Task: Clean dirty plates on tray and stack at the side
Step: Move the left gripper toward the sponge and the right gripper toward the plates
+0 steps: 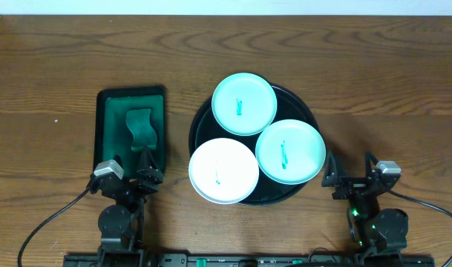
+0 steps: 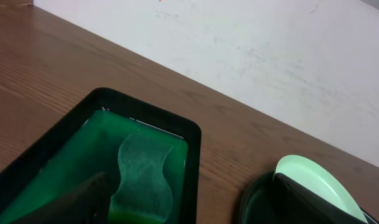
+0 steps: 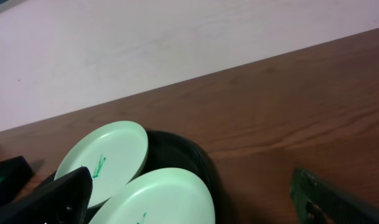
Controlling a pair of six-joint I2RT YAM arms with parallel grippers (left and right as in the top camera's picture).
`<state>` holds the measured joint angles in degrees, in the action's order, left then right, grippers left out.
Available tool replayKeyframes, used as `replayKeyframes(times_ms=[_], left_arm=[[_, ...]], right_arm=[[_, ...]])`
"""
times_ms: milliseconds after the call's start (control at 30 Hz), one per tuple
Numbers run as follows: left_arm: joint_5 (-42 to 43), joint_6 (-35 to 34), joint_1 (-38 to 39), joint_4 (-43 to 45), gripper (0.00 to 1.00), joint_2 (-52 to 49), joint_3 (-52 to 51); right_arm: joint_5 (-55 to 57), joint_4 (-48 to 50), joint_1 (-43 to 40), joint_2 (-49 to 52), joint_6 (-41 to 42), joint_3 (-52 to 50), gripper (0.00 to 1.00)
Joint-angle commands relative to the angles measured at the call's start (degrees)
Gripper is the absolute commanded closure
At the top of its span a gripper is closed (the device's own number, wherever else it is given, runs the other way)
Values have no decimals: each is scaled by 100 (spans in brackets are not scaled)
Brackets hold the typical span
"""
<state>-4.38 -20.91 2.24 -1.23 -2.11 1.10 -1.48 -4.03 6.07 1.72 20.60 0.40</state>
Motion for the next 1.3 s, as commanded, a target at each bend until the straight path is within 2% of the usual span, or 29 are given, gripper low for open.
replayKeyframes(times_ms=[0,567,667,833,933,1067,1267], left_arm=[[11,94,-31,-262,18,0,-85],[160,48,-28,-267,18,0,-85],[273,46,-28,-282,18,0,-85],[275,-350,-28,-138,18,0,149],[271,-354,-31,-275,18,-85,586],[219,-192,-31,-1364,18,-953,1784],[225,199,-31,-3738,18,-3497,4358]], right_arm=[[37,-24,-44,13,15,-9,1],[-66,-15,-42,13,85,-9,1],[-72,234,-42,13,85,-9,1],[-704,625,-39,13,52,83,1],[-1198,625,-39,39,-326,518,1],[-1139,-79,-42,667,-1141,1836,1],[-669,-2468,-42,3154,-1517,4450,1]])
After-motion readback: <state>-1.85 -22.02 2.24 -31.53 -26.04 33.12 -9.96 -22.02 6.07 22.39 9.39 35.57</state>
